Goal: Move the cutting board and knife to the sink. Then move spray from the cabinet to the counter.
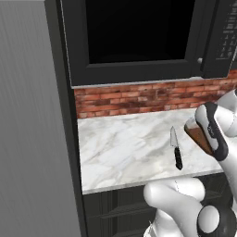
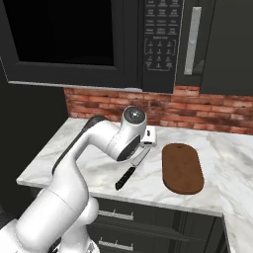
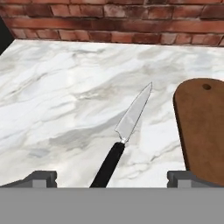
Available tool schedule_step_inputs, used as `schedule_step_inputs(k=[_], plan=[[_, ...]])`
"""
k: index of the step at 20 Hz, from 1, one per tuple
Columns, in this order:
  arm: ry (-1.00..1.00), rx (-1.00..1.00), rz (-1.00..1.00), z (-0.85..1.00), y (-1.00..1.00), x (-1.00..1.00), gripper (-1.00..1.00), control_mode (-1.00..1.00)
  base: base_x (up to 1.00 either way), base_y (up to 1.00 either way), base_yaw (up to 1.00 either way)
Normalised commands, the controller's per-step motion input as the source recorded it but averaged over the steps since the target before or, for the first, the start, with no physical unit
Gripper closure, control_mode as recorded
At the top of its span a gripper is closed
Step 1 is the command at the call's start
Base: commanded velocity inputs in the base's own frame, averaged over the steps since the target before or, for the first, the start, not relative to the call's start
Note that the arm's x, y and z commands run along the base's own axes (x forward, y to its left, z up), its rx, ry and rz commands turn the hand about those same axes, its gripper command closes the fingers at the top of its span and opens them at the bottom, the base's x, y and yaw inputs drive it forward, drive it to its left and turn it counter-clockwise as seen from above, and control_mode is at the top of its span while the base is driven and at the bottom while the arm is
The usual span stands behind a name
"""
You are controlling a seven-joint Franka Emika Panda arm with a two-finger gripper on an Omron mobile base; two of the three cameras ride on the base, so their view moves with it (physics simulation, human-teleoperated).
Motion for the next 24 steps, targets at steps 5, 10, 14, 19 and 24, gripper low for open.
schedule_step_inputs(k=[5,10,14,19,24], plan=[[0.00,0.00,0.00,-0.31,-0.05,0.36,-1.00,-1.00,0.00,0.00,0.00],[0.00,0.00,0.00,-0.32,-0.06,0.46,-1.00,-1.00,0.00,0.00,0.00],[0.00,0.00,0.00,-0.20,-0.17,0.49,-1.00,-1.00,0.00,0.00,0.00],[0.00,0.02,0.00,0.00,-0.29,0.44,-1.00,-1.00,0.00,0.00,0.00],[0.00,0.00,0.01,0.00,-0.11,0.43,-1.00,-1.00,0.00,0.00,0.00]])
